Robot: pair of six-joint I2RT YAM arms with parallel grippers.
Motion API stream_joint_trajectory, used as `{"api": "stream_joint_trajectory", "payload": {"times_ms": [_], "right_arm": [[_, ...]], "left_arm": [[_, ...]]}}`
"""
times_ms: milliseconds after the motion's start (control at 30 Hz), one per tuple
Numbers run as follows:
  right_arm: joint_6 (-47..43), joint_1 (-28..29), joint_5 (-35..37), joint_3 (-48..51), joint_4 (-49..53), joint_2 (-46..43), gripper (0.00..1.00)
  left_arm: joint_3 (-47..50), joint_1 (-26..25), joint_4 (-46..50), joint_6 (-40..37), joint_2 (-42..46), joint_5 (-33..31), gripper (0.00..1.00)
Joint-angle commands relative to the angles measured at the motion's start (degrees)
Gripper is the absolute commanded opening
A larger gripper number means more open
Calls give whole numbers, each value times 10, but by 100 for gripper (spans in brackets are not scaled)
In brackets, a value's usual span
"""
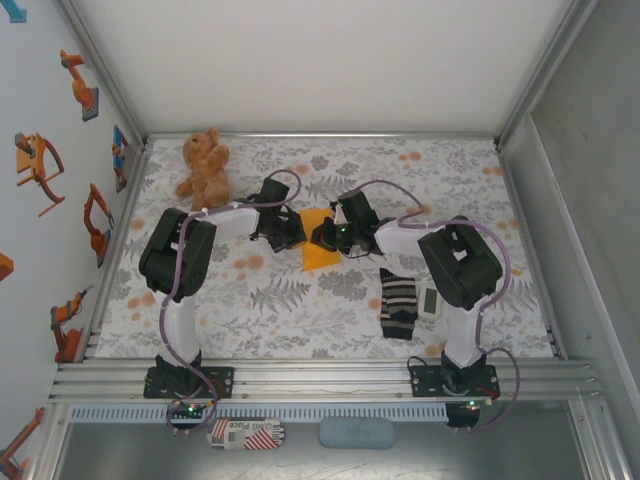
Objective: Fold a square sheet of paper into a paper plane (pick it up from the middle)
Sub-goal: Fold the second fold of the triangle at the center of the table.
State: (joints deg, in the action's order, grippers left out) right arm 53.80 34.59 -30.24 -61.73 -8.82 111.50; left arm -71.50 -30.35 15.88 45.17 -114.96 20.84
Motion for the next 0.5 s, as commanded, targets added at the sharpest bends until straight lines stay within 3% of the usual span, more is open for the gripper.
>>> {"api": "stream_joint_trajectory", "payload": {"times_ms": [0,467], "right_arm": [[-19,-1,-8,13,3,12,0],[-12,-6,27,19,17,41,0]], "left_arm": [[-1,-3,45,-23,-25,-20,5],[-19,-1,62,-46,-36,-12,5]]}}
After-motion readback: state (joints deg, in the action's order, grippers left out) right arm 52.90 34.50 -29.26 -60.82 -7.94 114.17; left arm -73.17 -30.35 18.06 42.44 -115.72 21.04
